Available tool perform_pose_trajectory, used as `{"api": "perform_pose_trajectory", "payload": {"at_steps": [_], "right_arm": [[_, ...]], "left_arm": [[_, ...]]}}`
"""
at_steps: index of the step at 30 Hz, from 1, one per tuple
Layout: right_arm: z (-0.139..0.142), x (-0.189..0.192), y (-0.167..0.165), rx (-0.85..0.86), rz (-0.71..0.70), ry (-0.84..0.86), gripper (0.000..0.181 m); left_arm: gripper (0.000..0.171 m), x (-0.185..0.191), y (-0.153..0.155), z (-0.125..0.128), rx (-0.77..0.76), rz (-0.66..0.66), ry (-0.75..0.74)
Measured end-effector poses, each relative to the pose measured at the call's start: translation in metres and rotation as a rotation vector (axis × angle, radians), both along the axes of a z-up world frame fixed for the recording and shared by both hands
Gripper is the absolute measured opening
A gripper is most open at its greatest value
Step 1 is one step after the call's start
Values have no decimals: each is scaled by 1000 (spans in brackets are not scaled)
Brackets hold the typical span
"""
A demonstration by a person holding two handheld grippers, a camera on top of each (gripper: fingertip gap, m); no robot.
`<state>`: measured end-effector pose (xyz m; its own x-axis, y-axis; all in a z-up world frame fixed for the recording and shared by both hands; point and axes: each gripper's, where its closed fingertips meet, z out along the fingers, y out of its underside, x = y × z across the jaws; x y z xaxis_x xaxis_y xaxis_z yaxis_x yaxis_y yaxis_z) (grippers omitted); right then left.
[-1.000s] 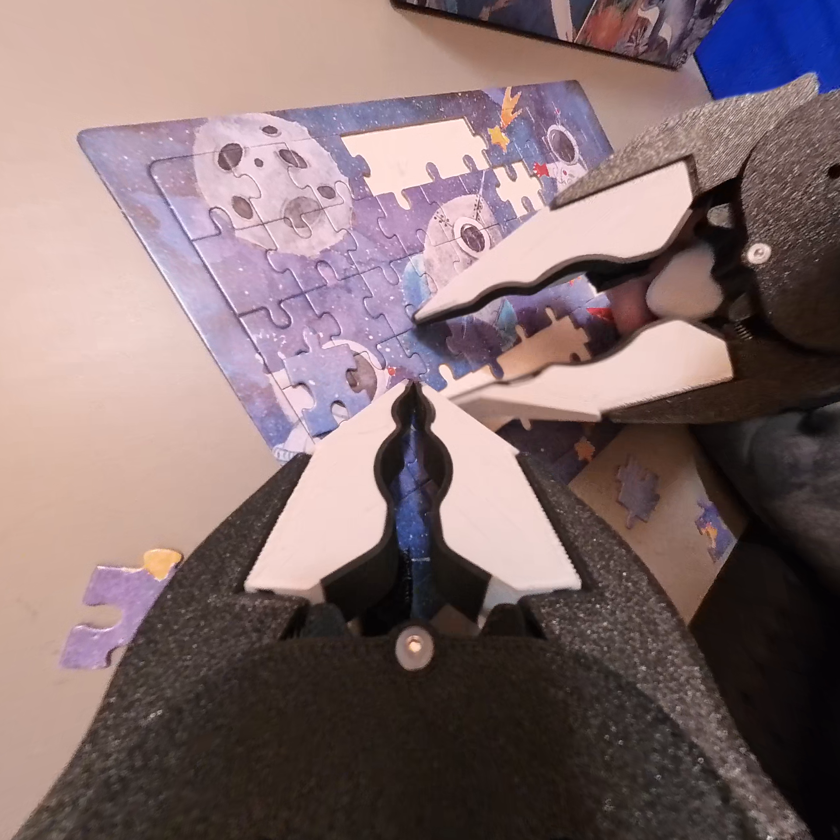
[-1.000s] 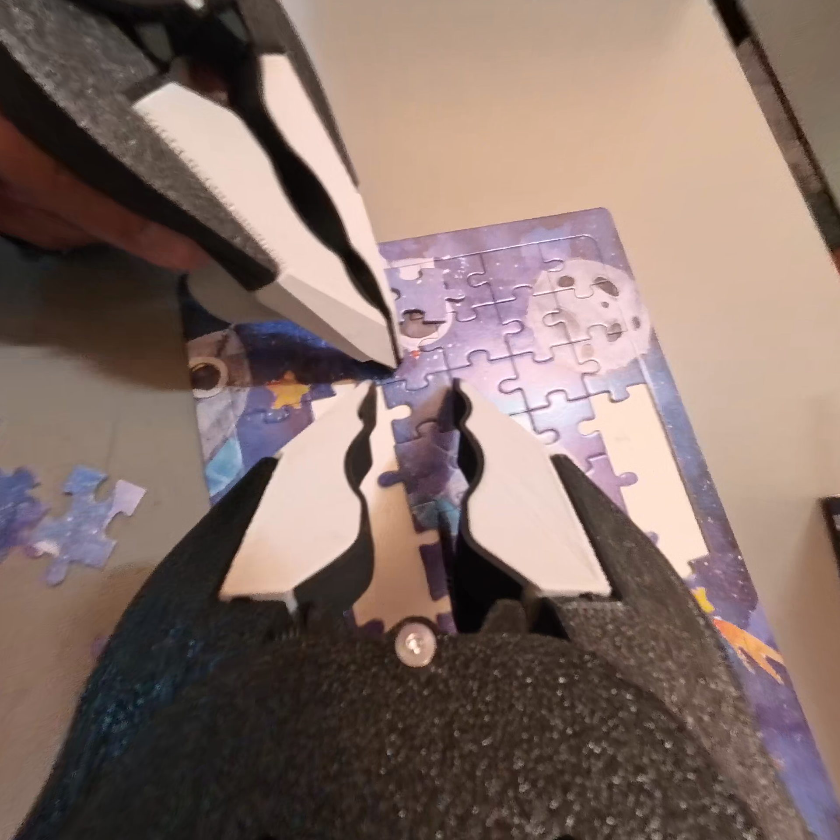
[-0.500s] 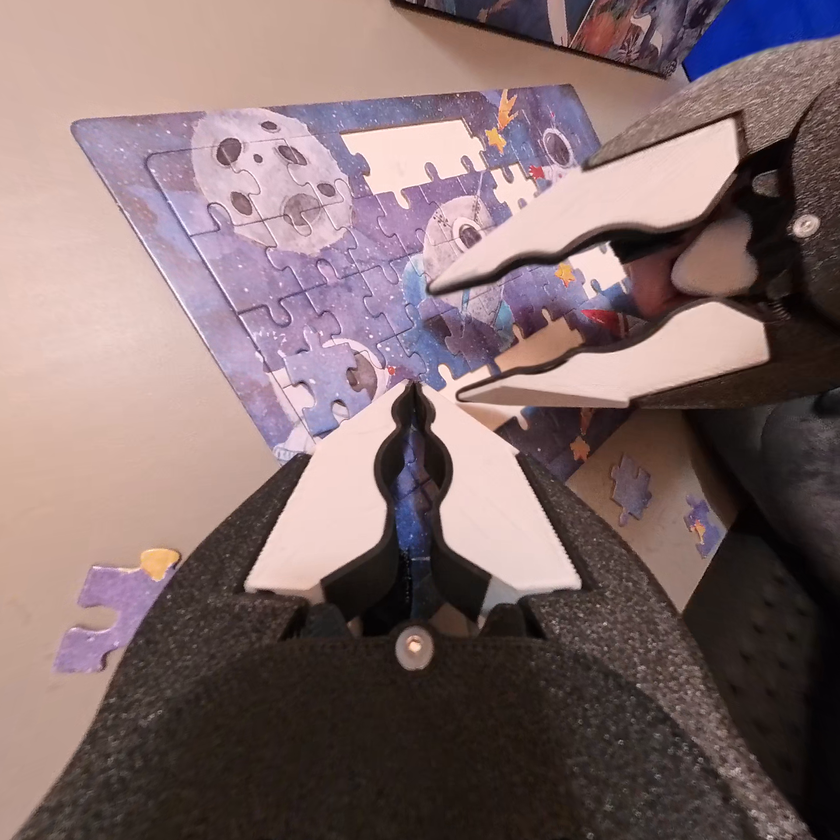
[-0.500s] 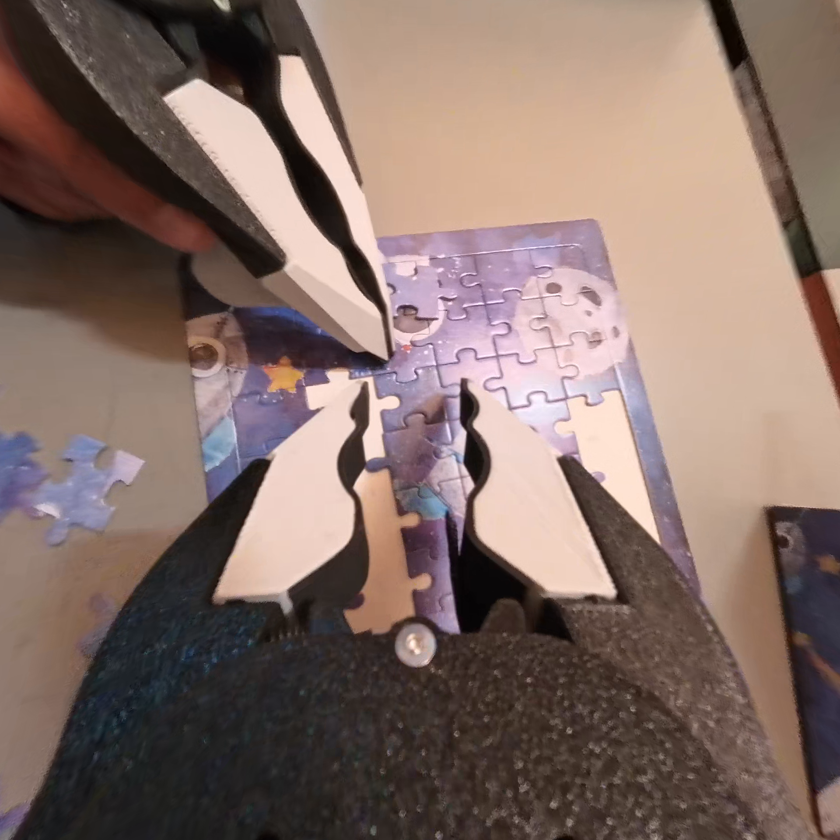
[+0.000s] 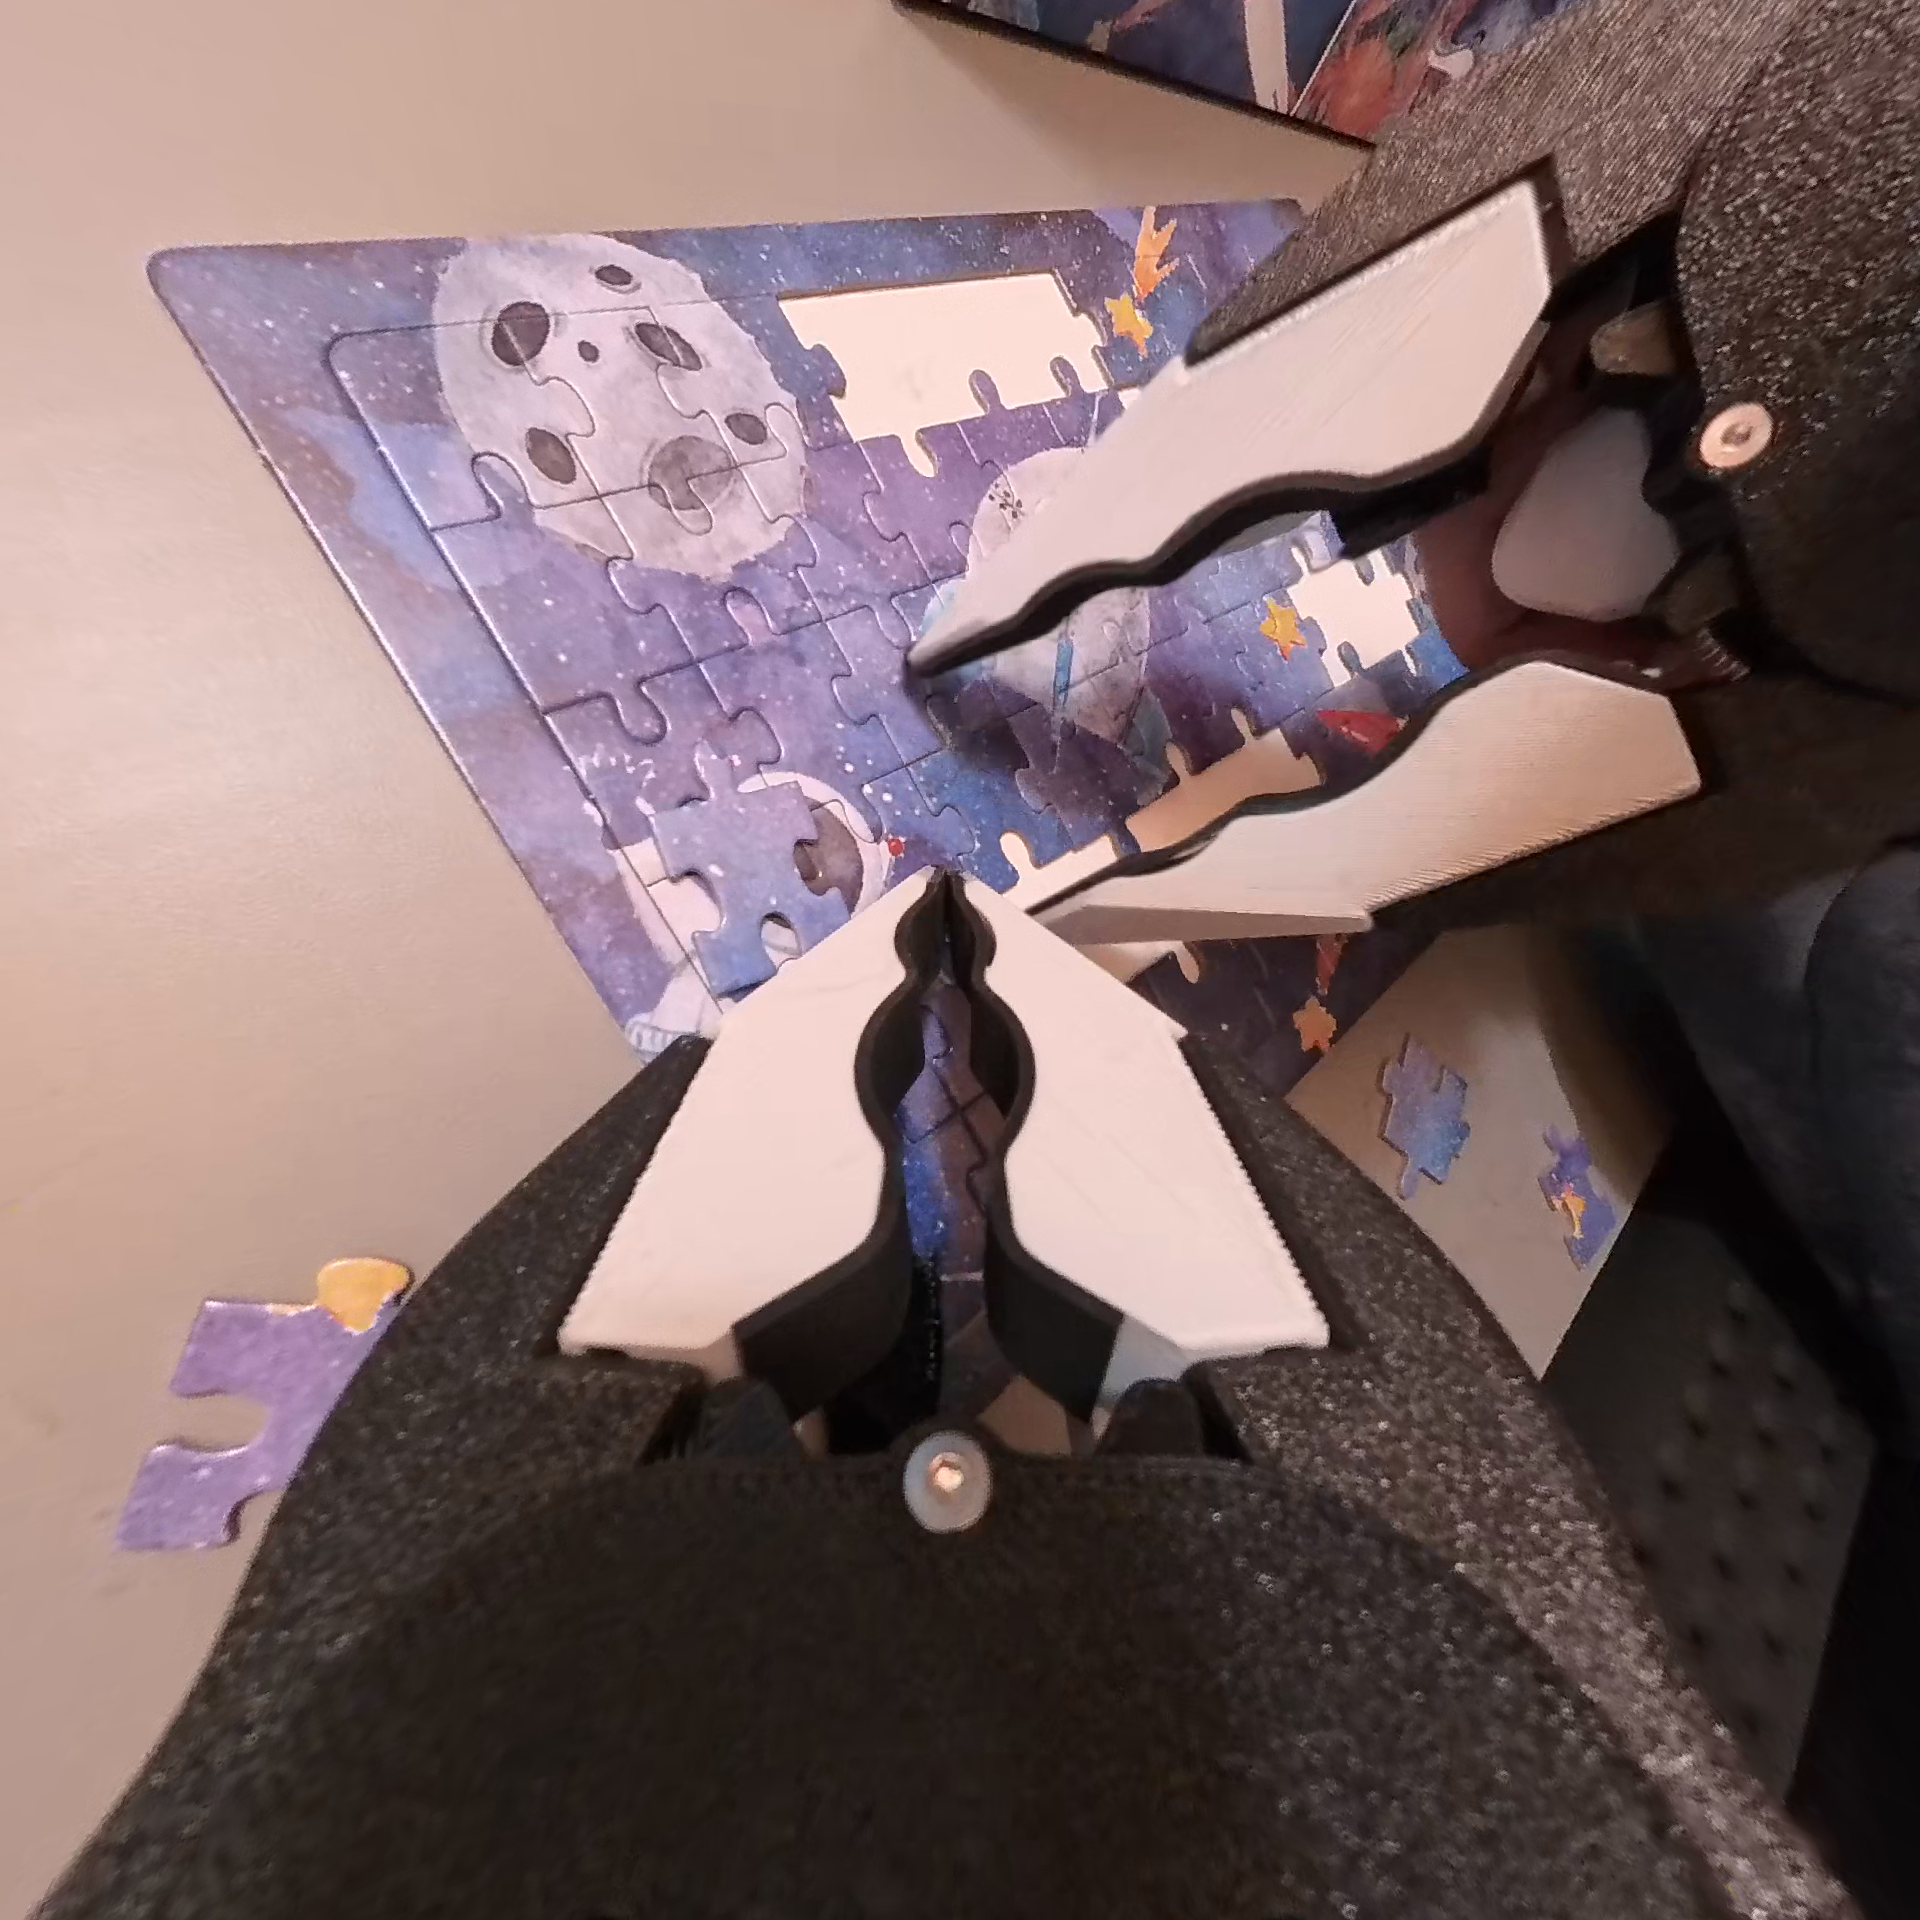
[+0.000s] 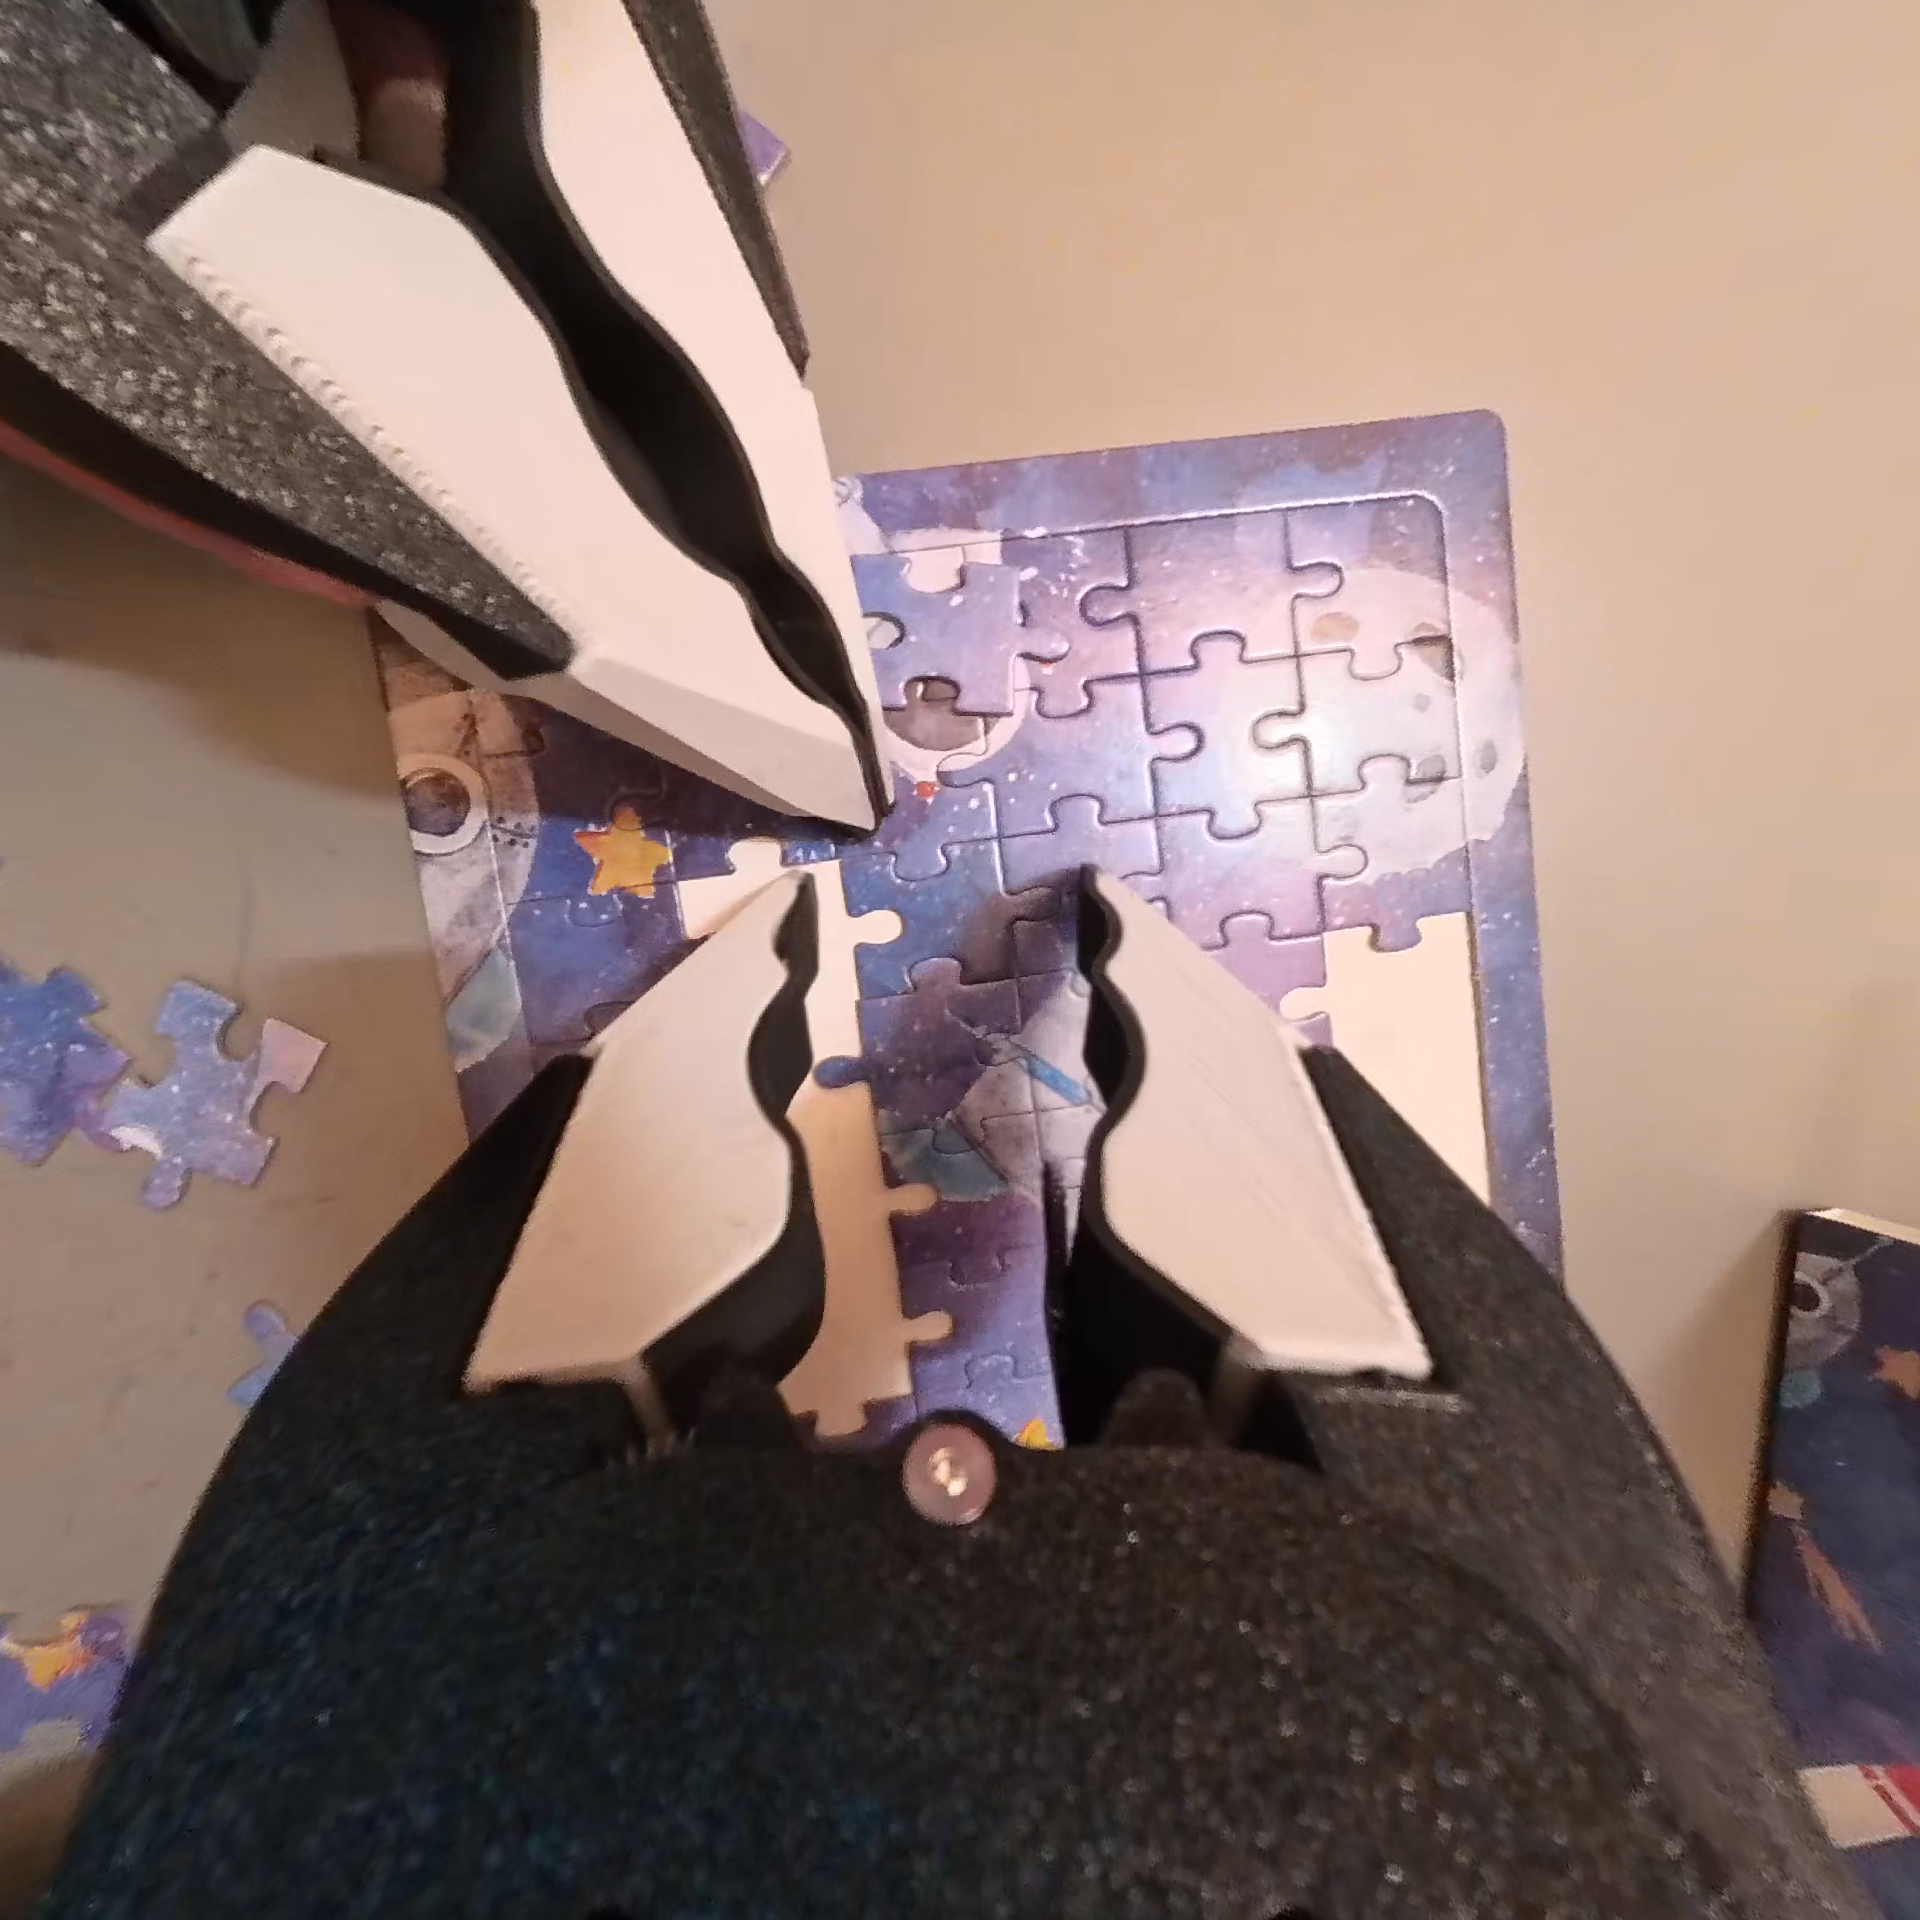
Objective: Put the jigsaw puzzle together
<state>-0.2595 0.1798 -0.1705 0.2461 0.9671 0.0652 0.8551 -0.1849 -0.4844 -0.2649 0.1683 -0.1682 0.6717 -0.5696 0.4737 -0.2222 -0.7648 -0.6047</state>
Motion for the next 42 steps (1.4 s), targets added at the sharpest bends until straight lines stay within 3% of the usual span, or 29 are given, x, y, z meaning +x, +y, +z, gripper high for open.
{"api": "perform_pose_trajectory", "payload": {"at_steps": [3,6,10,14,15,16,18,19,27,31,34,42], "right_arm": [[2,-3,4,55,12,-7,45],[1,-2,7,44,7,2,50],[6,-2,12,161,26,-22,61],[9,-1,10,235,36,-25,56],[13,3,18,289,12,-34,23],[17,10,25,347,5,-58,13],[20,13,20,266,-14,-10,39],[23,11,15,213,-19,37,40],[5,7,6,189,2,-26,40],[0,4,-6,-44,-35,91,50],[2,3,-6,-98,-31,157,47],[-1,7,-1,7,-5,80,42]], "left_arm": [[0,0,0,0,2,-1,-1],[0,0,0,0,0,2,-7],[0,0,0,0,16,2,5],[0,0,0,0,14,4,3],[0,0,0,0,14,4,3],[0,0,0,0,14,4,2],[0,0,0,0,16,4,4],[0,0,0,0,17,3,4],[0,0,0,0,-2,5,-19],[0,0,0,0,11,0,-4],[0,0,0,0,11,0,-4],[0,0,0,0,22,-3,9]]}}
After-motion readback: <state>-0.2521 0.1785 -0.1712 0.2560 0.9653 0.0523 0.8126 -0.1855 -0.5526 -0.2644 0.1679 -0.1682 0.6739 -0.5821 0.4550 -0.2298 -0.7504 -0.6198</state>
